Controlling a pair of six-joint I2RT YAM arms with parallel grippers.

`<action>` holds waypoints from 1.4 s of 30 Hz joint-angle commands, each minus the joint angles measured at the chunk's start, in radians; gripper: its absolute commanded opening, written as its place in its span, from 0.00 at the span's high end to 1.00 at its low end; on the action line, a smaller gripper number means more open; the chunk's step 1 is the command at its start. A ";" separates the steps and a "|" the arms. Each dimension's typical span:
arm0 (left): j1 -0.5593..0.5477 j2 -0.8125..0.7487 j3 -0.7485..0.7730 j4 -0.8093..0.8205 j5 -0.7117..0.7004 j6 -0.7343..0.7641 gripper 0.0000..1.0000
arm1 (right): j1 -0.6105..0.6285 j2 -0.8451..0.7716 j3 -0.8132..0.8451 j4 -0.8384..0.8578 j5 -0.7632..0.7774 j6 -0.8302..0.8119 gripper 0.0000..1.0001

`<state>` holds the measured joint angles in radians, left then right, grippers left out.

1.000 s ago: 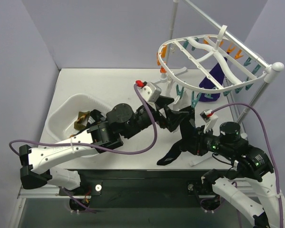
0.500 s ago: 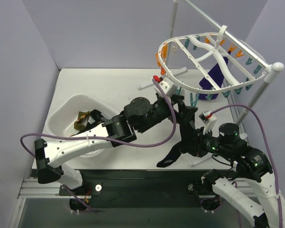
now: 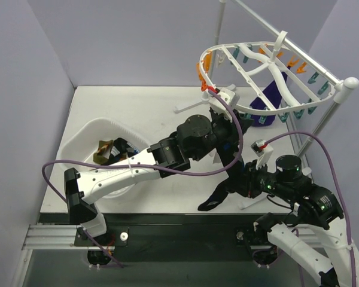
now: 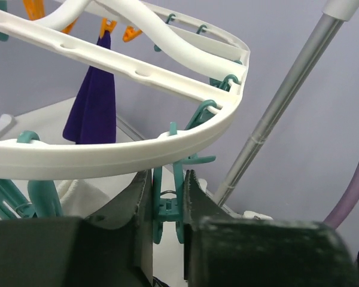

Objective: Remove the socks clipped to the hanger

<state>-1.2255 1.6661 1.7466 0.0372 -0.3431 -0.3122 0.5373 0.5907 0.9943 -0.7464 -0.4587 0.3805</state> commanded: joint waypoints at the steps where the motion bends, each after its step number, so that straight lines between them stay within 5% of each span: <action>1: -0.005 0.007 0.067 0.020 -0.027 0.010 1.00 | 0.004 -0.012 0.006 -0.008 -0.017 -0.012 1.00; 5: -0.006 0.000 0.054 0.004 -0.005 0.013 1.00 | 0.004 -0.032 -0.013 -0.013 -0.011 -0.012 1.00; 9: -0.006 -0.066 -0.022 0.000 0.058 0.005 0.44 | 0.004 -0.022 -0.010 -0.019 0.008 -0.008 1.00; 17: -0.003 -0.261 -0.264 0.000 0.248 0.001 0.07 | 0.004 -0.022 -0.025 -0.021 0.014 -0.009 1.00; 30: -0.002 -0.496 -0.767 0.186 0.493 -0.030 0.05 | 0.004 -0.008 0.050 -0.002 -0.018 0.031 1.00; 38: -0.002 -0.395 -0.869 0.348 0.564 -0.206 0.07 | 0.006 -0.022 0.052 0.045 -0.084 0.072 1.00; 42: -0.002 -0.348 -0.849 0.393 0.598 -0.245 0.19 | 0.004 -0.035 0.024 0.061 -0.107 0.086 1.00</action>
<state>-1.2285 1.2900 0.8669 0.2886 0.1951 -0.4782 0.5373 0.5716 1.0225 -0.7456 -0.5102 0.4446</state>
